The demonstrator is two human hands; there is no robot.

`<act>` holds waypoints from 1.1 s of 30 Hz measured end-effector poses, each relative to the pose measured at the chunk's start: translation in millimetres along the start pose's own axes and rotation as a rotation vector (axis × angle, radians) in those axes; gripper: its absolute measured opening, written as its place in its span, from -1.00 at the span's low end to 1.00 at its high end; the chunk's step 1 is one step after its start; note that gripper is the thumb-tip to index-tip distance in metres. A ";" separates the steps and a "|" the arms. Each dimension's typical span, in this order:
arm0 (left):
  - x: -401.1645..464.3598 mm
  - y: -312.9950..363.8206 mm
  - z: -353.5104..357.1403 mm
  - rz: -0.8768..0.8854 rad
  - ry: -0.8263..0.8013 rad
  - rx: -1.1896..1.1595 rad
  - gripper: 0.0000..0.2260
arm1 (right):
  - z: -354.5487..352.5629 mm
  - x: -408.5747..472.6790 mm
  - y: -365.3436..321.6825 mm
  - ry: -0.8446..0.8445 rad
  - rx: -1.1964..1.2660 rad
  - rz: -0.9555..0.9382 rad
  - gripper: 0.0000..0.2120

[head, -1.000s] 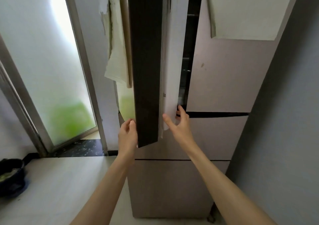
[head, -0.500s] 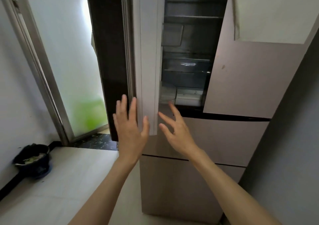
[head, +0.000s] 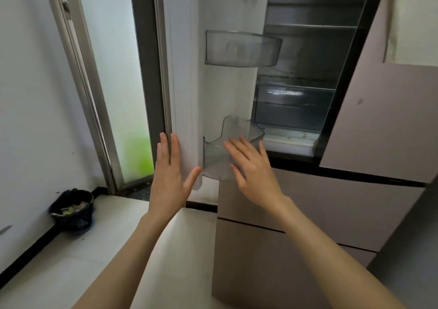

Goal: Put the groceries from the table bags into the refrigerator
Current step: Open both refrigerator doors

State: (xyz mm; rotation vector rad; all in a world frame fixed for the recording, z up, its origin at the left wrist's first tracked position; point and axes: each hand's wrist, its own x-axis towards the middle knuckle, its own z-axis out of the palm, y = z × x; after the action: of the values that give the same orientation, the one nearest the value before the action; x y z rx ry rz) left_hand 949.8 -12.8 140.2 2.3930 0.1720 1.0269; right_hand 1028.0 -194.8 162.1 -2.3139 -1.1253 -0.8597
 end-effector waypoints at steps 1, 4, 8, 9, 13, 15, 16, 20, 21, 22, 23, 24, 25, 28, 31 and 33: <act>1.9 -6.5 -1.2 0.003 0.011 -0.022 -0.24 | 3.7 4.5 -3.9 0.003 -0.008 -0.026 -0.53; 11.4 -25.7 -6.1 -0.024 0.017 -0.096 -0.31 | 15.3 15.0 -11.2 0.017 0.021 -0.036 -0.55; 28.5 -53.9 -14.6 -0.067 -0.028 -0.191 -0.38 | 31.0 24.4 -14.2 -0.028 -0.060 -0.046 -0.52; 32.9 -60.4 -16.1 -0.080 -0.038 -0.208 -0.39 | 34.8 28.1 -16.6 -0.046 -0.080 -0.059 -0.51; 41.2 -75.1 -19.2 -0.085 -0.063 -0.213 -0.40 | 46.7 39.5 -23.9 -0.059 -0.128 -0.060 -0.50; 38.8 -74.6 -18.2 -0.075 -0.064 -0.230 -0.39 | 48.9 36.8 -21.0 -0.050 -0.162 -0.060 -0.48; 37.6 -73.2 -17.1 -0.068 -0.059 -0.231 -0.40 | 48.2 35.3 -19.2 -0.050 -0.177 -0.066 -0.48; 35.5 -57.9 -15.6 -0.034 0.044 -0.071 -0.42 | 38.9 33.3 -14.9 -0.068 -0.165 -0.068 -0.48; 35.0 -50.5 -16.4 -0.004 0.087 -0.032 -0.43 | 35.4 31.5 -12.9 -0.063 -0.154 -0.044 -0.48; 34.6 -41.4 -17.2 0.049 0.127 -0.007 -0.43 | 31.0 28.8 -9.7 -0.052 -0.149 -0.015 -0.47; 34.6 -31.3 -17.7 0.113 0.154 0.012 -0.43 | 25.6 25.5 -4.8 -0.037 -0.152 0.013 -0.47; 35.6 -20.2 -16.9 0.172 0.167 0.027 -0.44 | 19.1 21.7 1.8 -0.022 -0.162 0.039 -0.46; 37.8 -9.0 -14.1 0.223 0.168 0.042 -0.45 | 11.5 17.4 9.9 -0.009 -0.179 0.064 -0.46; 47.5 30.0 2.0 0.361 0.164 0.104 -0.47 | -18.7 5.3 39.1 0.025 -0.250 0.149 -0.46; 57.2 75.1 29.0 0.479 0.103 0.070 -0.47 | -52.2 -7.1 74.2 0.050 -0.332 0.253 -0.44; 63.2 103.6 53.5 0.511 0.015 0.010 -0.46 | -71.6 -15.7 101.8 0.061 -0.395 0.313 -0.44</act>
State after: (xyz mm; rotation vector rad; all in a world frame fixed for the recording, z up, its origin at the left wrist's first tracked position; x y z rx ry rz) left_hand 1022.9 -103.8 203.1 2.4961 -0.4542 1.2610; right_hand 1078.0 -305.8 192.2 -2.6598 -0.5798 -1.0954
